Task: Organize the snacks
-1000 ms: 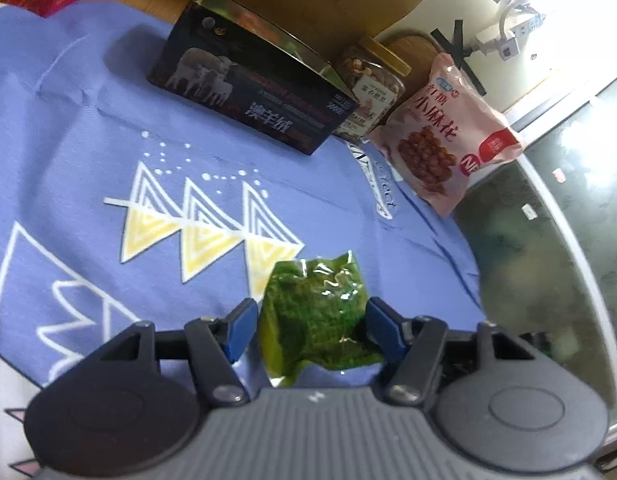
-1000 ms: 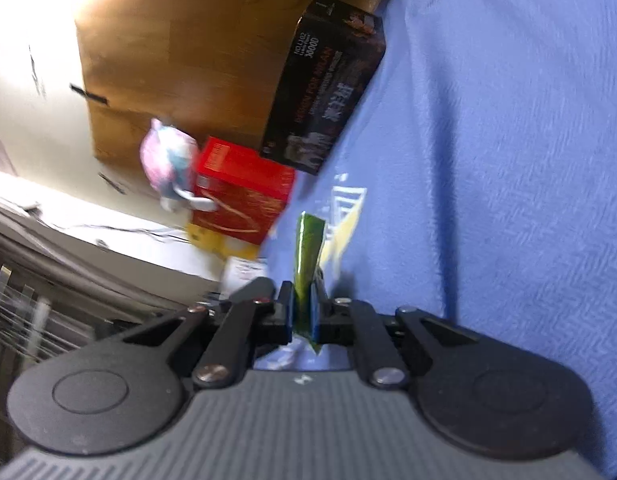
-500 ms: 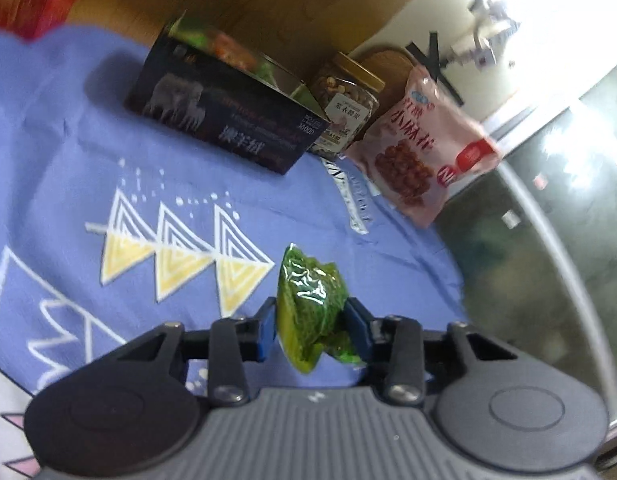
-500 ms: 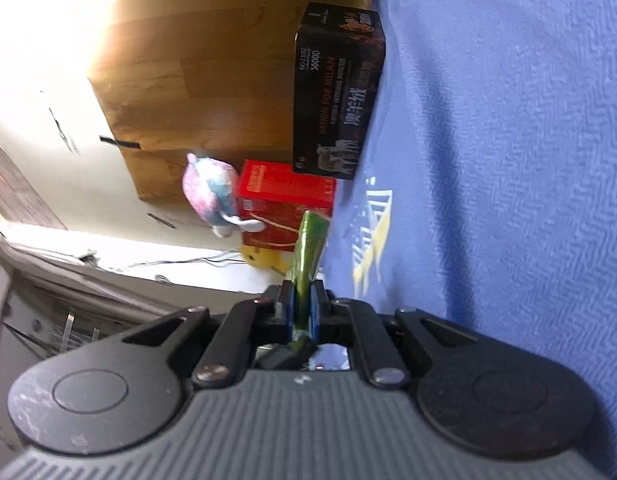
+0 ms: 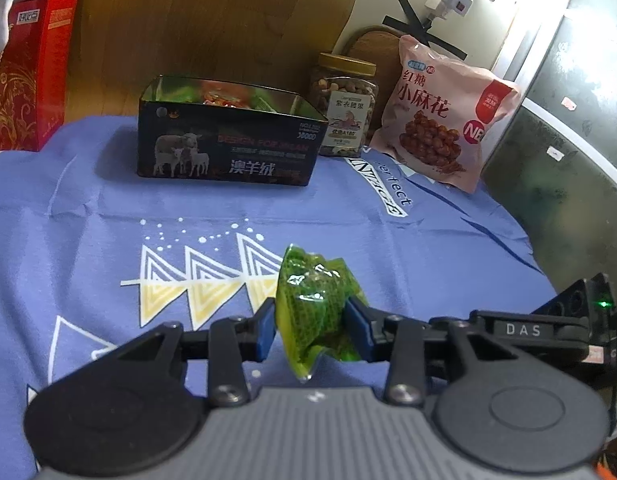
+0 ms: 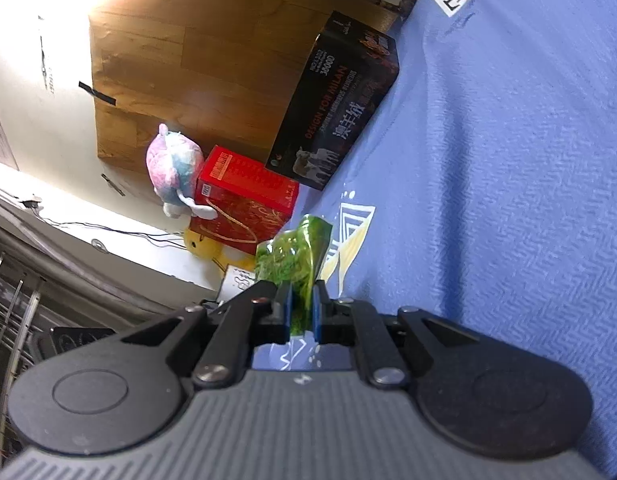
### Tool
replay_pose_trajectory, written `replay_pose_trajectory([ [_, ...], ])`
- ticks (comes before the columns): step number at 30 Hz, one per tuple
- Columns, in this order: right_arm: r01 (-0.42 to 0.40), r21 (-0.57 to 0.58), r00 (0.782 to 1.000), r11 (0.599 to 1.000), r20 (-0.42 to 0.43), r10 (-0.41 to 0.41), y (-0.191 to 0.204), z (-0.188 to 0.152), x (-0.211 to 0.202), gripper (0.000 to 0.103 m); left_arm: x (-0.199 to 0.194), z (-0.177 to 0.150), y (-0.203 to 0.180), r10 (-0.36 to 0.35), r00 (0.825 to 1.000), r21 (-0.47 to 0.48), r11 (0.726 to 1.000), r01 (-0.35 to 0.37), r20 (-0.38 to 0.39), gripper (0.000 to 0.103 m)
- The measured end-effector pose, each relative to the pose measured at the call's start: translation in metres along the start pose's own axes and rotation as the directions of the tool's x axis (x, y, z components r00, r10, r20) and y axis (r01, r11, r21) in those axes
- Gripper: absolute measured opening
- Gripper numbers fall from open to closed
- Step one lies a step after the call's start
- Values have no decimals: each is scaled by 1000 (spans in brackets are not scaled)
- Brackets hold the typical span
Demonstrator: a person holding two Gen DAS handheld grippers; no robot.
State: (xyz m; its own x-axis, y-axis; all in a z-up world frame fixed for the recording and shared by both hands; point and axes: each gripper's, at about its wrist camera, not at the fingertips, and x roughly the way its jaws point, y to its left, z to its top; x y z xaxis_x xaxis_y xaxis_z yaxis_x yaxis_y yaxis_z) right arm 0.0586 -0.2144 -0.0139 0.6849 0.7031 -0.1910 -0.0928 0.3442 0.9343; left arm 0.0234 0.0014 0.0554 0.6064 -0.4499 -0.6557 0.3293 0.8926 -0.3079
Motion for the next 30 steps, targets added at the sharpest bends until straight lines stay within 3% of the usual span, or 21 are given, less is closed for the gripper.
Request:
replay_pose_trajectory([
  [13,92,-128,995,987,-12,-95,13,-10,12,13,0,-14,5,56,998,2,998,-56,-5,39],
  [30,201,-311,978,929,20,-206,27,-25,24,13,3,-22,5,114,993,27,993,-114,-12,37],
])
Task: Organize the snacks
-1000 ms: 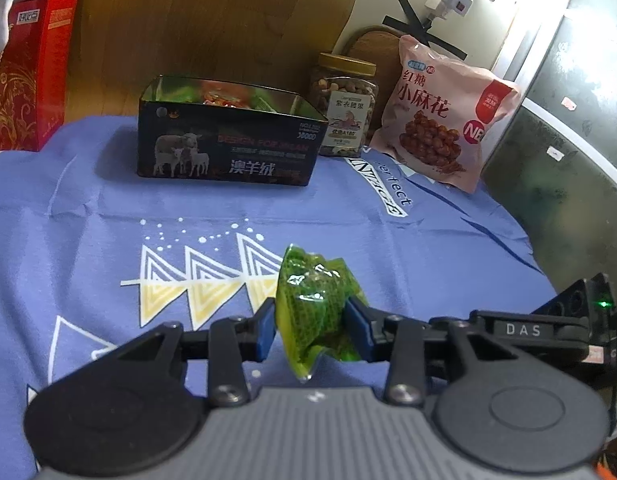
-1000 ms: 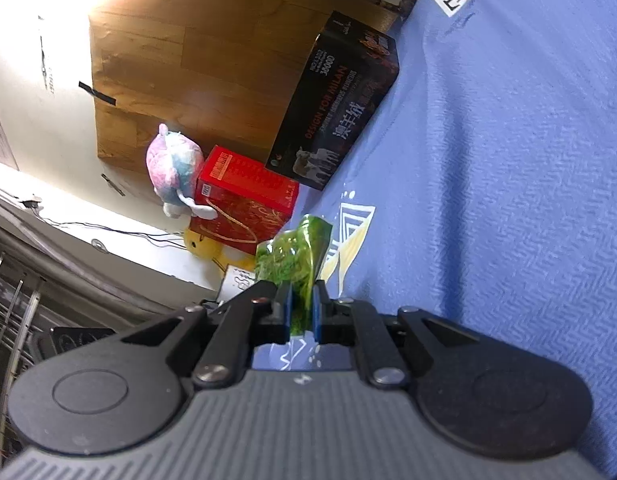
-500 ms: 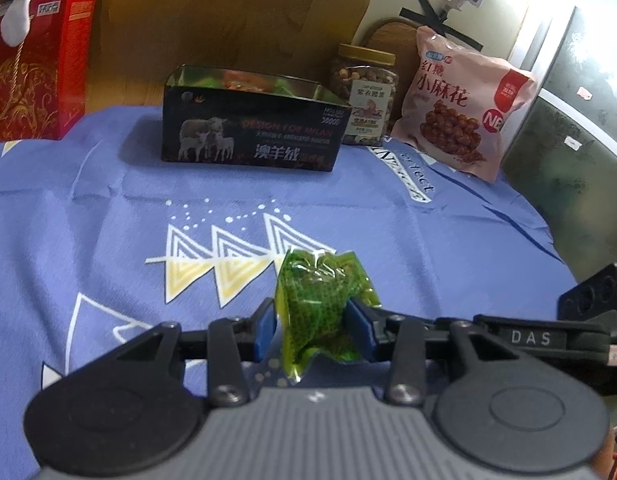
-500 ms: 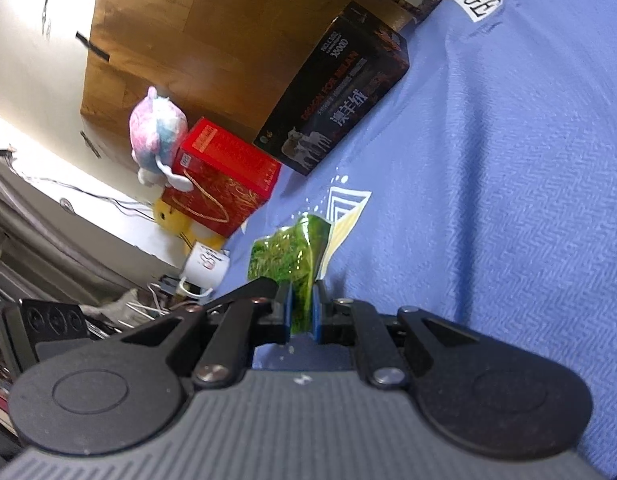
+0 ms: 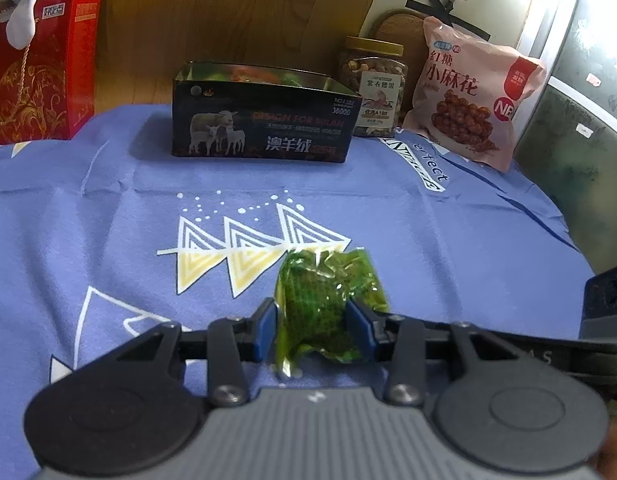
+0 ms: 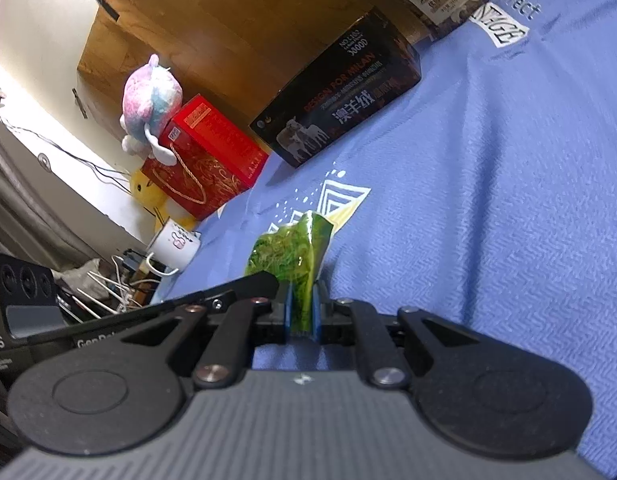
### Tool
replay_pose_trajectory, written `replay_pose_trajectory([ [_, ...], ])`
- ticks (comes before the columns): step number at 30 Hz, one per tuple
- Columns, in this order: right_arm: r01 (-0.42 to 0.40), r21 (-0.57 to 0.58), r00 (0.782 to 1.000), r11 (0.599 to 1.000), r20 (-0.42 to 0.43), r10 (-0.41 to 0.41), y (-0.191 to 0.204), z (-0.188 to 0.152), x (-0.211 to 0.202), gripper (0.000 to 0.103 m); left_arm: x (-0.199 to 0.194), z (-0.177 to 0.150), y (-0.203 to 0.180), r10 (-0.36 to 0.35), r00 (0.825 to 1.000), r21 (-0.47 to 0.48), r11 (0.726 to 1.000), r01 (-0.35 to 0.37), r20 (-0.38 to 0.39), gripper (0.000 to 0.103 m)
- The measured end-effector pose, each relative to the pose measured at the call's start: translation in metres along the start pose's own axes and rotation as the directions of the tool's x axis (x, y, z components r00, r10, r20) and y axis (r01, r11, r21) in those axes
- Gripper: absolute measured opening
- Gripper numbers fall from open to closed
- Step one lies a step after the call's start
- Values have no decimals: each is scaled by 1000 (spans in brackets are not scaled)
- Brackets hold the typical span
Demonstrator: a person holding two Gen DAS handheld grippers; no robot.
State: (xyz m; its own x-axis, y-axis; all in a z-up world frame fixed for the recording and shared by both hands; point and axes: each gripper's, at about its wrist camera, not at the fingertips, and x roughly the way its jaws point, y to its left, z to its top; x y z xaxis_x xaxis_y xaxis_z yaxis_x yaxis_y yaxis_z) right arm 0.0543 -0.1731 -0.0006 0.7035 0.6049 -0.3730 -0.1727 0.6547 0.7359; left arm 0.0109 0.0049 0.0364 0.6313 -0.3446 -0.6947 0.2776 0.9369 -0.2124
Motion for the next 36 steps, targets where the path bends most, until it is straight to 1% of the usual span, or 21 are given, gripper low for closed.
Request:
replay_pose_trajectory([
  [5,21,-42,1000,999,2,-21,6,-2,2,13,0,0,-1,9,1000,9,1000,-9,0,37],
  [18,27,-47,1000,999,6,-26,6,-2,2,13,0,0,-4,24,1000,33,999,-24,4,37],
  [36,24,-42,1000,999,21,-24,5,-3,-3,13,-2,1,-14,65,998,72,995,-66,16,37],
])
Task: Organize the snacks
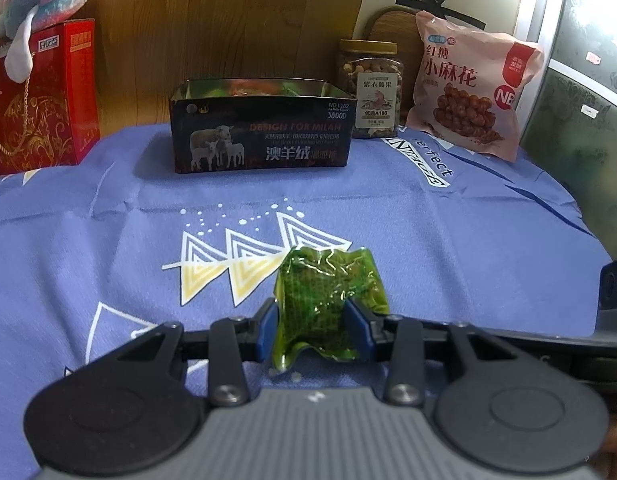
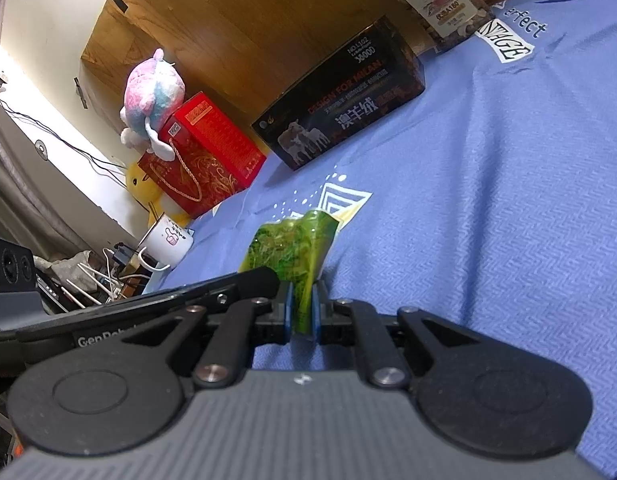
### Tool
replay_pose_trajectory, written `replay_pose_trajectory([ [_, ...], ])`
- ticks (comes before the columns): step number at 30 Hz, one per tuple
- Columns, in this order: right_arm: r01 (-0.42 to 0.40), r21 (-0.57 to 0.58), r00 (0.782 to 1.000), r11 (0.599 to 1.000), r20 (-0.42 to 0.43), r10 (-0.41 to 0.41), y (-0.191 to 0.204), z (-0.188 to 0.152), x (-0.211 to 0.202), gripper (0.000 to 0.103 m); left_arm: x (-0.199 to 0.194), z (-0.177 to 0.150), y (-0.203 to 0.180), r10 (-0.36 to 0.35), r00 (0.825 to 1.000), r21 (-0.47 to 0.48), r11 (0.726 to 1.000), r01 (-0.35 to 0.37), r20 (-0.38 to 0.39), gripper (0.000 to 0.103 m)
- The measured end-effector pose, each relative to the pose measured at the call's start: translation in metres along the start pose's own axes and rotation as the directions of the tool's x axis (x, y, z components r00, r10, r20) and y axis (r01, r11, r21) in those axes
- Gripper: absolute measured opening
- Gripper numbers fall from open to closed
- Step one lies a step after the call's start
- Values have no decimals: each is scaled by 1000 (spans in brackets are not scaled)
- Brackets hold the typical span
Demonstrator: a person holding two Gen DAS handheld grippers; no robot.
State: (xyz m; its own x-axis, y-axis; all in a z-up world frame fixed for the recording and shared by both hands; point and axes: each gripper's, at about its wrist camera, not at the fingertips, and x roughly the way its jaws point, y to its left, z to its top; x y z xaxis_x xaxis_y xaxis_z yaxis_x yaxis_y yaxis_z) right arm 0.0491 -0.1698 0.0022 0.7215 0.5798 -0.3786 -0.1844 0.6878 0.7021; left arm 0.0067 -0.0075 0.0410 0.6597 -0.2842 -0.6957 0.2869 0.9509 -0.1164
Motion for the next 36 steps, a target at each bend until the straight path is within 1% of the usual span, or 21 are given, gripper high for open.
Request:
replay_pose_trajectory([
  [15,-13,12,1000,1000,12,13,-1,-1,-4,13,-2,2,-4,9,1000,12,1000,-9,3,36],
  [36,-5,11,1000,1000,5,5,-2,-1,-2,13,-2,3,-3,8,1000,13,1000,-8,1,36],
])
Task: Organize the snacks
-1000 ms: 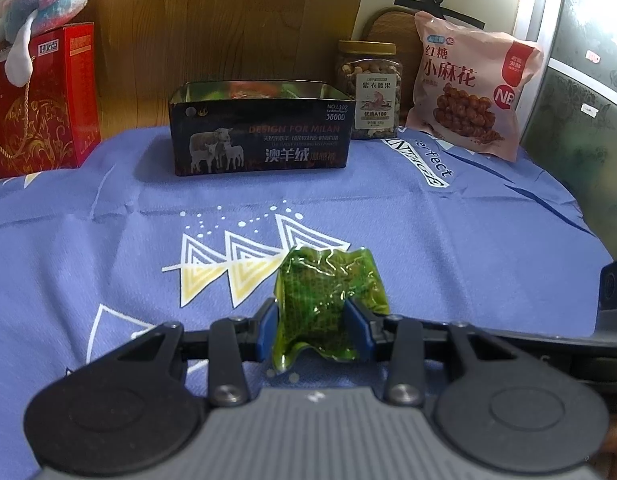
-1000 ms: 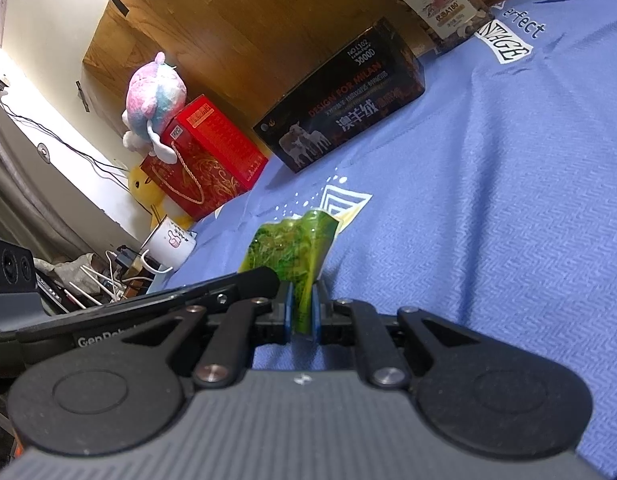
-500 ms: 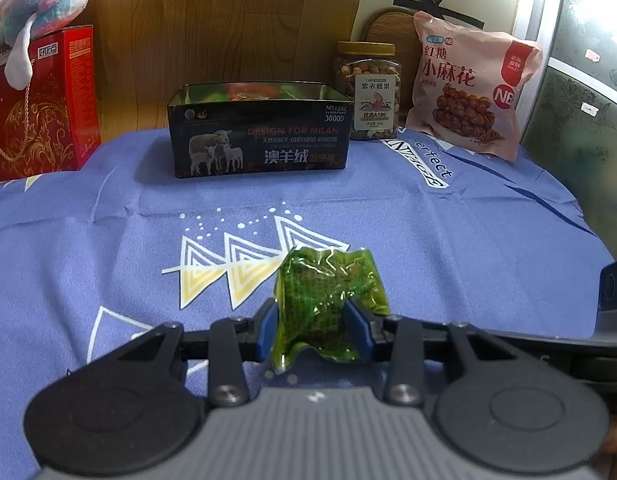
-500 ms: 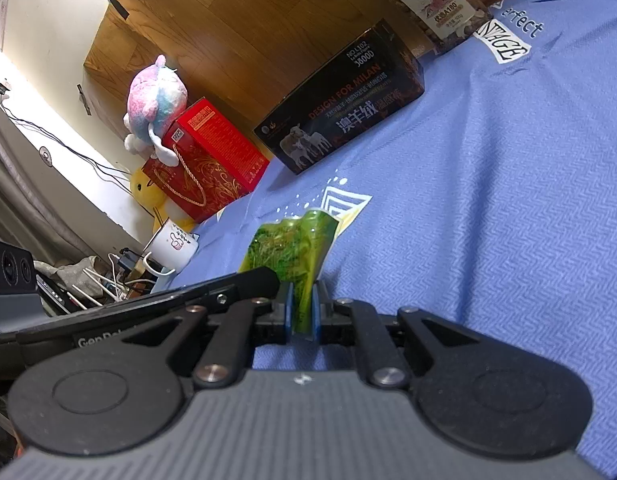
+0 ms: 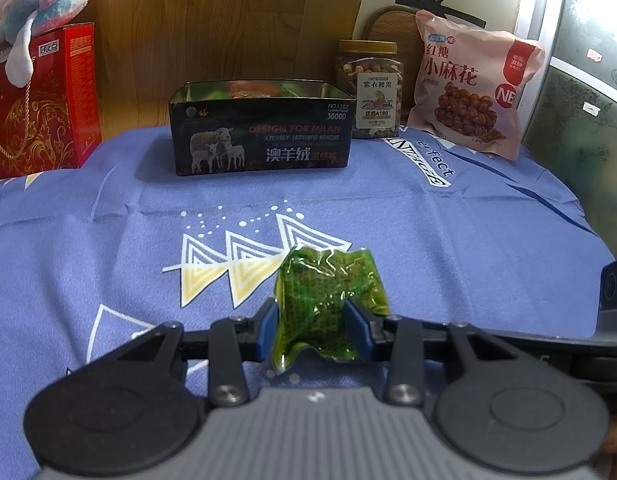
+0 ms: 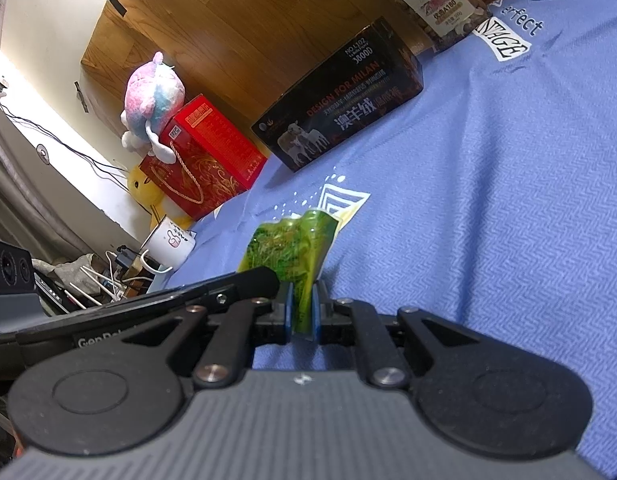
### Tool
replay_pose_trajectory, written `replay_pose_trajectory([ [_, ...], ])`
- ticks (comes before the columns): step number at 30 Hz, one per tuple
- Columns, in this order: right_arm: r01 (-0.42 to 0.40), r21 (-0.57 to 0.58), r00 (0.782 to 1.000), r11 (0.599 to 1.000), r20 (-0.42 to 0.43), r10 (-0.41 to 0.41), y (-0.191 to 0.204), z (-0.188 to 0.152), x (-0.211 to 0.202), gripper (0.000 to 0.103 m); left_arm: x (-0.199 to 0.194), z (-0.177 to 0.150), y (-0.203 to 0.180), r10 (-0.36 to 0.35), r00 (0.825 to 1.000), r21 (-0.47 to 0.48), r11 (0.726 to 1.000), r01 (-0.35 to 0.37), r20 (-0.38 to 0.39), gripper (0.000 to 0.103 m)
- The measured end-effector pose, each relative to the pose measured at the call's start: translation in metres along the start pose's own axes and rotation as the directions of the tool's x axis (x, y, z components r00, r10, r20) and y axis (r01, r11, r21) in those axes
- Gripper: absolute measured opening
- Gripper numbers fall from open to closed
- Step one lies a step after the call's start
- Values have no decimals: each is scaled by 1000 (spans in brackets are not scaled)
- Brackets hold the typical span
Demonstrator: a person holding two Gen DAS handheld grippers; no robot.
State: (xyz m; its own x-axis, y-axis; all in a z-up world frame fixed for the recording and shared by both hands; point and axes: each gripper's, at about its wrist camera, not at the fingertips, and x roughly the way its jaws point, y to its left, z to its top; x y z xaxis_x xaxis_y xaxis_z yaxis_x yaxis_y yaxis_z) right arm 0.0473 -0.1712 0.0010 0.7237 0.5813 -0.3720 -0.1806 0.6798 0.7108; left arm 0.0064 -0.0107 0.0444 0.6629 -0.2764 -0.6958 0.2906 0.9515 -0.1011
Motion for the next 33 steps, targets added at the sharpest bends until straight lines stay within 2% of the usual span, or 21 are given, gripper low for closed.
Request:
replay_pose_trajectory([
  [25,0,-5,1000,1000,3,0,0,0,0,13,-3,-1,-3,12,1000,18,1000,-12,13,36],
  [29,4,-14,1000,1000,6,-4,3,2,-1,13,-4,4,2,-22,1000,8,1000,22,17,36],
  [33,14,-65,1000,998,26,-12,14,17,-4,12,-7,26,15,-85,995,-29,996,87,47,38],
])
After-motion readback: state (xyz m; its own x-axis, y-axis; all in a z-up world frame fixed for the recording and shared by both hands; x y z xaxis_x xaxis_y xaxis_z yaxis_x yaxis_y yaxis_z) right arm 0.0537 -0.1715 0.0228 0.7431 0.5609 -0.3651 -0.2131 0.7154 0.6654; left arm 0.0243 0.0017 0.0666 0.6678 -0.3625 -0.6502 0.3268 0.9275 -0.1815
